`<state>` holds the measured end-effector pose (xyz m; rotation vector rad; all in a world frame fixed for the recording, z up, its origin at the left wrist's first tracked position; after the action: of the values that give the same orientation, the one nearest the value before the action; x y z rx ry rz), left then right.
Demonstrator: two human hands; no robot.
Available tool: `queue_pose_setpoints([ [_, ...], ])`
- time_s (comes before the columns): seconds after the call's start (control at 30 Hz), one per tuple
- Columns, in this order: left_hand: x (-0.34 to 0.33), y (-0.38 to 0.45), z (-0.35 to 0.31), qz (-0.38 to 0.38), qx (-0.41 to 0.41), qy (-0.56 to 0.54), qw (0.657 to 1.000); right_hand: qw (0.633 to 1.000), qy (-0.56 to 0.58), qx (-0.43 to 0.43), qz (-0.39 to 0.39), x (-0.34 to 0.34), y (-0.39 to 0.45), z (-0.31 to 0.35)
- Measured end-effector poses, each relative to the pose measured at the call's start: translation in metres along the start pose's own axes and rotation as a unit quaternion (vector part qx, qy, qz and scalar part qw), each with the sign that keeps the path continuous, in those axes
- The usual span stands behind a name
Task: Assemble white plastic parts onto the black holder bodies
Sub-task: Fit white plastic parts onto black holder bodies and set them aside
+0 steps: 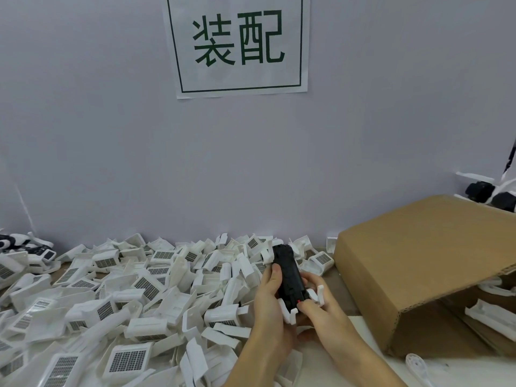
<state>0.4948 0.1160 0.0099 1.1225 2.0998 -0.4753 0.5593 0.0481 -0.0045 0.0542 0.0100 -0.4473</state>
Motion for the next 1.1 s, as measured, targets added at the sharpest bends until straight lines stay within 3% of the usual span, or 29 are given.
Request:
queue_pose_setpoints([
  [0.77, 0.0033, 0.0019, 0.0038, 0.0, 0.027, -0.021, 0.999, 0.999, 0.014, 0.003, 0.04, -0.0033, 0.0029, 0.0006],
  [1.1, -0.0011, -0.001, 0.0028, -0.013, 0.006, -0.02, 1.0, 1.0, 0.004, -0.01, 0.022, -0.0014, 0.0023, -0.0025],
])
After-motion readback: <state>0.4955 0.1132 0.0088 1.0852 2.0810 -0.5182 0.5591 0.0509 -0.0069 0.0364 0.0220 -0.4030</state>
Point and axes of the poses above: each hand's wrist, its own y-axis towards the middle knuckle, its own x-axis out of the back of the hand, z = x × y, the point moved 6 cm from there along y, towards the middle knuckle, and after that the axes turned 12 degrees about z, right-handed, at the moved point
